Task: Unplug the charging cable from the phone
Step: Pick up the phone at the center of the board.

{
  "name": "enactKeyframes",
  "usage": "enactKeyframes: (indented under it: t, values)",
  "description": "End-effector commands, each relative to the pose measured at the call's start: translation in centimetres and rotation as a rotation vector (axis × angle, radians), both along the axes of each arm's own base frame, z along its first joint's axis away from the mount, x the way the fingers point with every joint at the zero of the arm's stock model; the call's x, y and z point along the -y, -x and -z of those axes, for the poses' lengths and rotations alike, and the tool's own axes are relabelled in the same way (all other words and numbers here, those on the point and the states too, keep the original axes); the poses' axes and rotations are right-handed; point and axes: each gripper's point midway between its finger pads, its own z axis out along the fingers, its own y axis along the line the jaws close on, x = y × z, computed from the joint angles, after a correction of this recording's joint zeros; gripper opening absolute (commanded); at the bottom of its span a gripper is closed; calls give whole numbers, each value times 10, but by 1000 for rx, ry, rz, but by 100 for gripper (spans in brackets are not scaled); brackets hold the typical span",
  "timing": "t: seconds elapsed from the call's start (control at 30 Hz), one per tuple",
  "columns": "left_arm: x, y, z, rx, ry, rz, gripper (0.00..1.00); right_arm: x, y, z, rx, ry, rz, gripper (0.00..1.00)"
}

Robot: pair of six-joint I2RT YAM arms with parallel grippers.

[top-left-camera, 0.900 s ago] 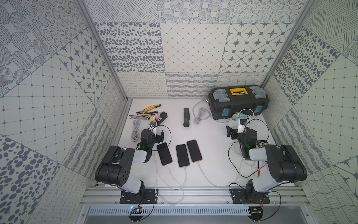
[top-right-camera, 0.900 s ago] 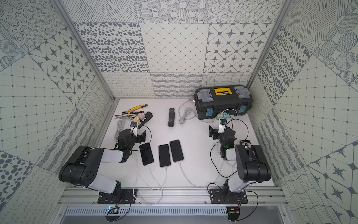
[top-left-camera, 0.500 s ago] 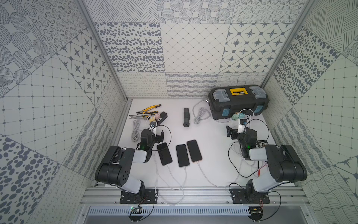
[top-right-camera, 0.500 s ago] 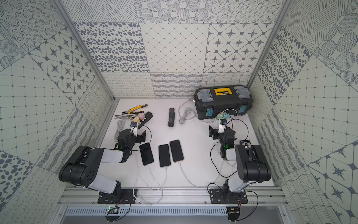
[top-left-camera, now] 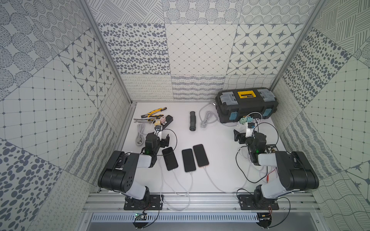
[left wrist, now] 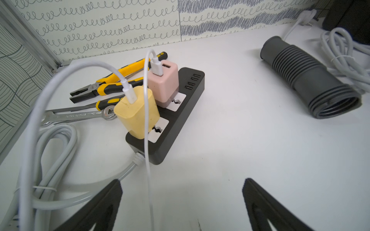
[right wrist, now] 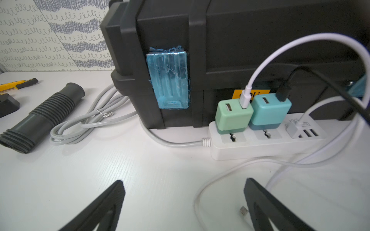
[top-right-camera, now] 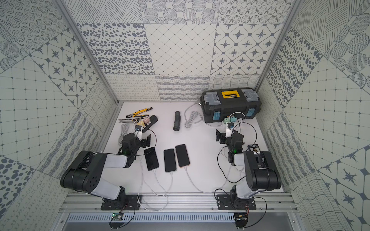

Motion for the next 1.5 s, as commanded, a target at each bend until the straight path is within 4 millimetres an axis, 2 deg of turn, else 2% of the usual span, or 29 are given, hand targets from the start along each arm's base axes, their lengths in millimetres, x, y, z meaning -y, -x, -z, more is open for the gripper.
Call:
enactKeyframes:
  t: [0.0,0.17,0.27,0.5,0.73,0.83,0.97,1.23,1.47]
  values:
    - [-2,-1,-20,55,11,-15,98,-9,3,-26,48,14,-47,97]
    - [2,0,-36,60,-31,-22,98,-17,3,-39,-27,14,-57,97]
    - [8,3,-48,50,-59,-17,98,-30,6,-45,-95,0,-86,97]
    - [40,12,-80,7,-57,46,98,-71,20,-59,-281,38,-120,97]
    - [50,24,-104,-120,65,3,98,-122,49,-75,-404,40,-120,97]
    - [53,32,-112,-179,118,-3,98,-132,62,-71,-513,23,-65,97]
    - [58,45,-112,-261,176,-1,98,-154,81,-55,-644,39,-50,97]
    - [64,67,-118,-301,254,21,98,-201,109,-46,-696,113,-91,97]
    - [65,70,-121,-305,265,21,98,-234,133,-9,-840,159,-125,97]
